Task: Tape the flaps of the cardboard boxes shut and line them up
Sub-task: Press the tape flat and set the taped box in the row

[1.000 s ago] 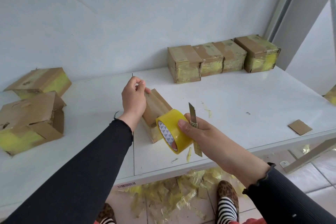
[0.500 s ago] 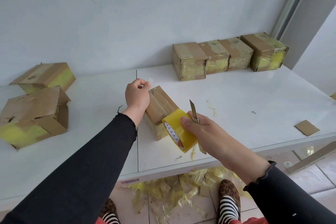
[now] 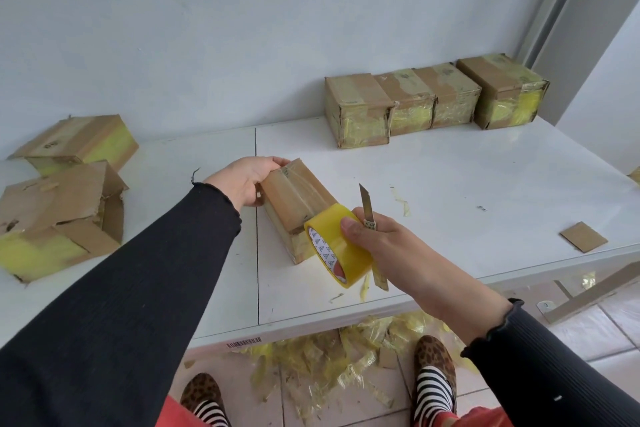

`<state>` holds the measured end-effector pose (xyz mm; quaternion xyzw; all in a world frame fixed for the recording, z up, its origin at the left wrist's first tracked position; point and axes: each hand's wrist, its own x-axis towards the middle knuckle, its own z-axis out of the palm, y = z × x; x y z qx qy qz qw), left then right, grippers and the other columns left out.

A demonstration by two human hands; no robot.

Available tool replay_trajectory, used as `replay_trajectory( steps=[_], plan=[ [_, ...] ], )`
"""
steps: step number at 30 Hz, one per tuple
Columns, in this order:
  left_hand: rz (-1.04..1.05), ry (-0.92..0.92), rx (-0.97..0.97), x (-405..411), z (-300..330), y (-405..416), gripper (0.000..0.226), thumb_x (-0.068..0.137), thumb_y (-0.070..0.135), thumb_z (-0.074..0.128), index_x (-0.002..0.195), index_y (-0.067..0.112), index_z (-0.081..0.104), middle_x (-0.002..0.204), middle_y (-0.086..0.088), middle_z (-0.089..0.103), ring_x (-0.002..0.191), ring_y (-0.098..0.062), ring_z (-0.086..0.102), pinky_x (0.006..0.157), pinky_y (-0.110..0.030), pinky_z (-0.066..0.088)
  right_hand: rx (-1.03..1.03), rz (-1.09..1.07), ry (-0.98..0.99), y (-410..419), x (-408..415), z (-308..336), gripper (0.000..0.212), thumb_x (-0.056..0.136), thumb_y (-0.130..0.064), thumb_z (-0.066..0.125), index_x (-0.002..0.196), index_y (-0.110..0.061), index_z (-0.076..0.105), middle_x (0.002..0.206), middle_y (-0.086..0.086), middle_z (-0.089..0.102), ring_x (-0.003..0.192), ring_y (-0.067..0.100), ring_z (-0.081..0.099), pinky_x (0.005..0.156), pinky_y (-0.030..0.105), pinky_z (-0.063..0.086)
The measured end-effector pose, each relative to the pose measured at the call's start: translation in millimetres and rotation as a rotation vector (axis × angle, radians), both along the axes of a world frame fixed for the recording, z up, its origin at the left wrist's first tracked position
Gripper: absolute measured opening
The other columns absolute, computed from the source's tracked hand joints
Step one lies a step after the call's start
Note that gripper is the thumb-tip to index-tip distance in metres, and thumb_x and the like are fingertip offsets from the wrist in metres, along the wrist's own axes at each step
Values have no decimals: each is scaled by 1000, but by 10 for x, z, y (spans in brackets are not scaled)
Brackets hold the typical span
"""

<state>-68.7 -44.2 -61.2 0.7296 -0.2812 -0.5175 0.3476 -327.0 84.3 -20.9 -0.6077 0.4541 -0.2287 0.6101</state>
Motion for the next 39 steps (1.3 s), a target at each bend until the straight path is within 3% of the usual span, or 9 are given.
replay_trajectory(
  steps=[5,9,14,18,23,29,31,35,39],
  plan=[
    [-31,38,-263,99,-199,281,22,88,42,61,78,23,63,72,4,65,76,-19,59,70,-30,47,19,-8,-36,-1,0,-35,27,109,-41,44,89,-26,55,82,3,77,73,10,70,76,39,39],
    [-255,187,-401,208,-465,611,66,85,73,62,127,23,72,130,2,71,124,-13,64,106,-33,44,-3,15,-12,4,-15,-66,27,109,-43,43,92,-26,55,80,-2,76,72,10,65,76,39,38],
    [-81,-60,-493,30,-358,591,36,83,56,59,86,22,72,86,12,71,82,-4,64,80,-28,44,-19,9,-4,44,-62,-144,28,109,-39,42,92,-21,56,60,-19,66,52,-4,56,63,25,40],
    [-72,-60,-463,-33,-261,617,33,81,52,57,87,20,64,88,0,61,83,-16,55,78,-33,40,100,-2,12,143,-80,-299,30,109,-38,44,100,-13,58,68,-10,72,59,-1,66,55,8,46],
    [20,5,-400,-53,-206,563,30,85,49,59,90,20,64,90,-3,61,82,-18,57,76,-34,42,-83,-14,34,157,-14,-299,36,109,-41,42,100,-9,58,76,-10,74,61,3,61,64,29,39],
    [7,256,-100,78,-63,420,24,92,34,56,98,17,73,97,-8,76,84,-28,75,77,-46,62,-199,-136,-288,-45,-6,-132,44,92,-57,56,106,-15,56,91,-12,53,84,5,46,70,23,36],
    [70,242,-73,69,-72,414,25,95,29,54,89,14,74,86,-9,76,70,-27,75,62,-40,61,-244,-129,-328,-114,58,-128,39,94,-53,55,106,-16,55,91,-18,57,86,1,51,77,25,36],
    [329,-303,-457,127,-169,426,18,101,25,53,86,16,59,85,1,61,86,-23,62,80,-35,52,-355,-139,-349,-269,288,-86,38,107,-36,47,105,1,53,92,-3,50,84,8,44,73,19,40],
    [187,-152,-811,63,-70,687,45,90,68,50,126,40,56,134,5,60,118,-4,61,100,-21,47,-366,-204,-345,-400,542,17,33,111,-35,43,97,-10,59,85,-14,60,77,0,54,67,9,43]
  ],
)
